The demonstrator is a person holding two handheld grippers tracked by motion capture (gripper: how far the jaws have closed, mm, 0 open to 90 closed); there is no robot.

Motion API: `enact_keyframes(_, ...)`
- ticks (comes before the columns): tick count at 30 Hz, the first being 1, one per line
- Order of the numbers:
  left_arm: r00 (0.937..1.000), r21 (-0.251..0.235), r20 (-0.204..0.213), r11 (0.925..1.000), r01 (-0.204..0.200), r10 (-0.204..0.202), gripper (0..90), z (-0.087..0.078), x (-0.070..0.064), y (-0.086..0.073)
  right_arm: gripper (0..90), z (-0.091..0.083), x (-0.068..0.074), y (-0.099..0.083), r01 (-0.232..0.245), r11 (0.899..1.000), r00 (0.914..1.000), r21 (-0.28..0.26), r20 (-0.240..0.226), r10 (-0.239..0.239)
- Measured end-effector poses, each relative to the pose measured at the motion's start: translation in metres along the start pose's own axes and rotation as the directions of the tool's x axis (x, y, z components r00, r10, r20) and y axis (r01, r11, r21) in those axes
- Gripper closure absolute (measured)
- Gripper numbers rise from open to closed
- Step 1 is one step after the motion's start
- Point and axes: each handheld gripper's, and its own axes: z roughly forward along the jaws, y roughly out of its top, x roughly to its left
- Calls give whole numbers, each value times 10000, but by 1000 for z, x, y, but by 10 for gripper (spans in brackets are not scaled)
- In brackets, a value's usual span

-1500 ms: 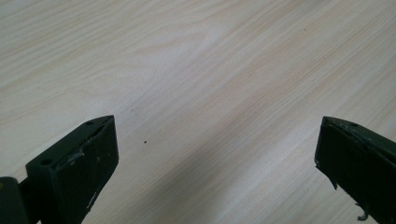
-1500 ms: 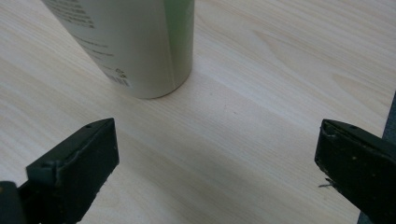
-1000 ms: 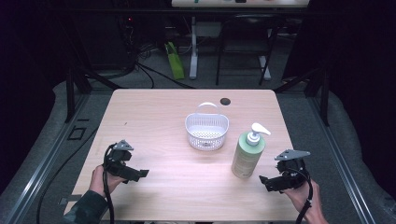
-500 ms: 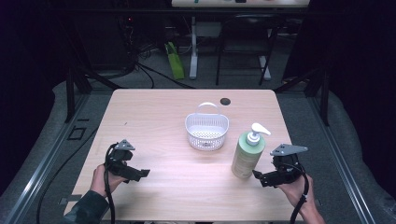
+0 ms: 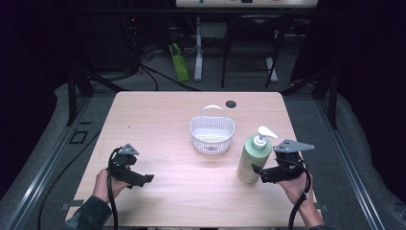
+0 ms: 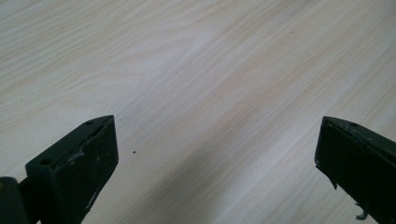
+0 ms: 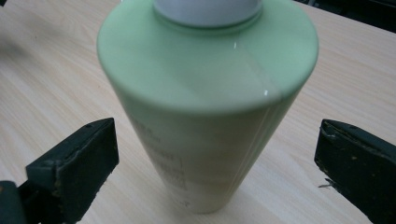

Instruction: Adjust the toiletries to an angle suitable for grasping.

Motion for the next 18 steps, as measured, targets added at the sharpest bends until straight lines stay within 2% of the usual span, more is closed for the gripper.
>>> enact_keyframes(7,10000,32,2,10000,10,-10,0,0,0,0,1,6,0,7,127,9997,9999,-214,27,-126)
enact_keyframes(9,10000,70,-28,10000,9,-9,0,1,0,-1,25,8,1,8,193,9995,9998,-258,-32,-194)
enact_keyframes(10,9999,126,-100,9999,18,-16,0,1,1,-1,78,9,3,10,304,9989,9995,-347,-78,-307)
enact_keyframes(12,9999,169,-124,9999,10,-8,0,1,1,-1,111,10,4,10,402,9983,9992,-410,-55,-405)
enact_keyframes(15,9999,160,-138,9999,33,-31,0,1,1,-1,115,11,8,12,520,9976,9985,-454,220,-510)
enact_keyframes(18,9999,158,-131,9999,31,-28,0,1,0,-1,117,12,11,12,402,9978,9983,-519,439,-380)
